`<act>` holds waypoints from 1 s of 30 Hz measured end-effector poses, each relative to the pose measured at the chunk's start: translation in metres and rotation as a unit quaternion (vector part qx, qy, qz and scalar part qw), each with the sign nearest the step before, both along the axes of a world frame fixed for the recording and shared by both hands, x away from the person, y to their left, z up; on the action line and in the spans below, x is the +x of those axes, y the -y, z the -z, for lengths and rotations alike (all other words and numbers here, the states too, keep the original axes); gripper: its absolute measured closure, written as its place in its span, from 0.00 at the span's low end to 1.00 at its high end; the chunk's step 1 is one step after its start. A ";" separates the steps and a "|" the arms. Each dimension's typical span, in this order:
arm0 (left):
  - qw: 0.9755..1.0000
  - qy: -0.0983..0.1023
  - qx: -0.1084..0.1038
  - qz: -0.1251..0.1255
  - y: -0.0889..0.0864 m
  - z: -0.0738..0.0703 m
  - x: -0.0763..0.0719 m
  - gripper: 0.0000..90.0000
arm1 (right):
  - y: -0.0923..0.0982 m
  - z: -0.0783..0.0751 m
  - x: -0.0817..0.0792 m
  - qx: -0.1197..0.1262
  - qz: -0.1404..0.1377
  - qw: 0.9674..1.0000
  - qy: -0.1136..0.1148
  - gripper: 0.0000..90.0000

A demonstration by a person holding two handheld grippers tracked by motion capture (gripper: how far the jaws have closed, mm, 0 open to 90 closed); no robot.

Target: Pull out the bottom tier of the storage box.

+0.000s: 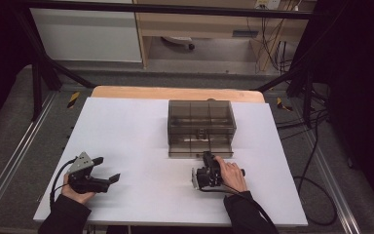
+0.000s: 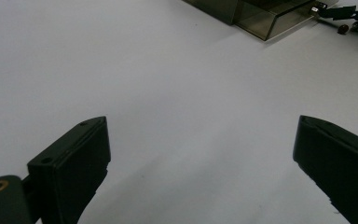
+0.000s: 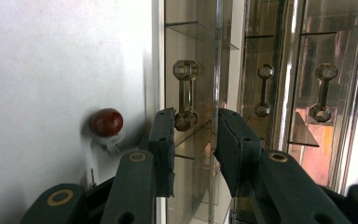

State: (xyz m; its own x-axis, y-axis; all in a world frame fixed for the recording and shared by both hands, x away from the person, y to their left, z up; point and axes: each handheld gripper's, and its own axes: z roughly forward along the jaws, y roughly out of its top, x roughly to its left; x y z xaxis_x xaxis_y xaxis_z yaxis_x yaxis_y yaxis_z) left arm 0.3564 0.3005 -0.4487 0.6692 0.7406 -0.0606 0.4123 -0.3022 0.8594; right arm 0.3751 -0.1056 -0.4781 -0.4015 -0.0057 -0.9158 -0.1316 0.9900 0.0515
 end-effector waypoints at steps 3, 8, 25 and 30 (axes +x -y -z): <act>1.000 0.000 0.000 0.000 0.000 0.000 0.000 0.05 | 0.001 0.000 -0.002 0.000 0.002 1.000 -0.001 0.76; 1.000 0.000 0.000 0.000 0.000 0.000 0.000 0.05 | 0.001 -0.001 -0.004 -0.001 0.001 1.000 -0.004 0.76; 1.000 0.000 0.001 0.000 0.000 0.000 0.000 0.05 | 0.000 -0.002 -0.009 0.001 0.000 1.000 -0.012 0.76; 1.000 0.000 0.000 -0.001 0.000 0.000 0.000 0.05 | 0.000 -0.002 -0.010 -0.001 -0.003 1.000 -0.011 0.76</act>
